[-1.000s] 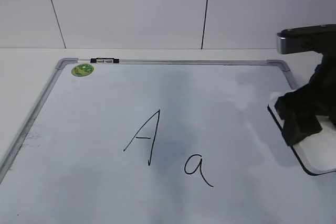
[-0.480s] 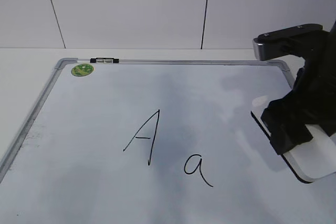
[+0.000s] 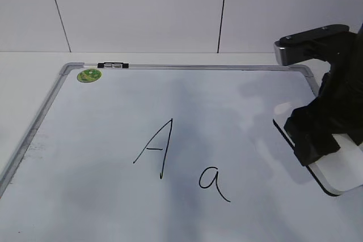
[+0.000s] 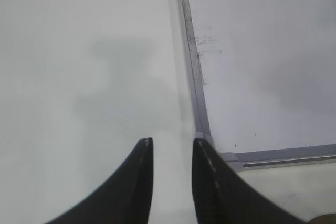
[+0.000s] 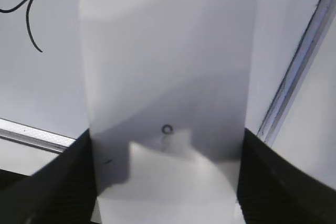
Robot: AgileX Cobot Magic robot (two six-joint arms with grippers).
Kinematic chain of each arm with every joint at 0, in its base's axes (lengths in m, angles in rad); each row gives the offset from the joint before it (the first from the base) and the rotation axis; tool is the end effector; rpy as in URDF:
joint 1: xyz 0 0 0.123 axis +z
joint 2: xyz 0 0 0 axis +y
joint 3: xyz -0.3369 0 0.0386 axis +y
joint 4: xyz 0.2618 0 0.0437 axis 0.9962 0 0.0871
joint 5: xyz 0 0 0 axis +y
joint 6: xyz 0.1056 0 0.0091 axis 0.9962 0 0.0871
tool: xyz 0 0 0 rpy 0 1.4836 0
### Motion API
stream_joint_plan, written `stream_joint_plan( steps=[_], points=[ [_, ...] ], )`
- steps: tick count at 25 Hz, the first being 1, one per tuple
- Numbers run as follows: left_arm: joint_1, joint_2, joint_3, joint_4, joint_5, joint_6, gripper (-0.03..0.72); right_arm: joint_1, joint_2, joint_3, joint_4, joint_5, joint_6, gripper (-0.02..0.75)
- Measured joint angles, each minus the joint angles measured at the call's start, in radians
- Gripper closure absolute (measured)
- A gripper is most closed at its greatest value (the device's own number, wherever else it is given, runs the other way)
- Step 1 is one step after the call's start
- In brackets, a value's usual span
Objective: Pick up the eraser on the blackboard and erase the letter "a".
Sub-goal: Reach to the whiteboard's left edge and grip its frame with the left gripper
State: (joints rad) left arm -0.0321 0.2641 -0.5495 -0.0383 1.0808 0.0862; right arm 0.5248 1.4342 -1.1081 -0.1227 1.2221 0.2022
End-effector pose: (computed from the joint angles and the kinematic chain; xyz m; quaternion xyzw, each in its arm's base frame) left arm 0.0040 -0.0037 0.2949 0.0526 0.9067 -0.0078 0.4183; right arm 0.2363 0.1227 0.3149 -0.1776 0.9808 -0.0354 0.0721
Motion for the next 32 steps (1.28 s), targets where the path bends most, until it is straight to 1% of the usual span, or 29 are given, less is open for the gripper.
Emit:
stream_joint_plan(
  steps=[5, 9, 13, 17, 22, 27, 32],
  points=[
    [0.0, 0.291, -0.095, -0.007, -0.057, 0.0, 0.485, 0.0, 0.0, 0.0, -0.002, 0.0, 0.0, 0.178],
    [0.0, 0.534, -0.211, -0.043, -0.072, 0.0, 0.484, 0.0, 0.0, 0.0, -0.003, 0.0, 0.0, 0.178],
    [0.0, 0.764, -0.327, -0.053, -0.079, 0.0, 0.479, 0.0, 0.0, 0.0, -0.003, 0.0, 0.0, 0.178],
    [0.0, 0.968, -0.436, -0.057, -0.088, 0.0, 0.476, 0.0, 0.0, 0.0, -0.003, 0.0, -0.002, 0.178],
    [0.0, 1.157, -0.55, -0.079, -0.108, 0.0, 0.476, 0.0, 0.0, 0.0, -0.003, 0.0, -0.002, 0.178],
    [0.0, 1.312, -0.6, -0.094, -0.113, 0.0, 0.476, 0.0, 0.0, 0.0, -0.004, 0.0, -0.002, 0.178],
    [0.0, 1.43, -0.611, -0.115, -0.137, 0.0, 0.476, 0.0, 0.0, 0.0, -0.004, 0.0, -0.002, 0.178]
  ],
)
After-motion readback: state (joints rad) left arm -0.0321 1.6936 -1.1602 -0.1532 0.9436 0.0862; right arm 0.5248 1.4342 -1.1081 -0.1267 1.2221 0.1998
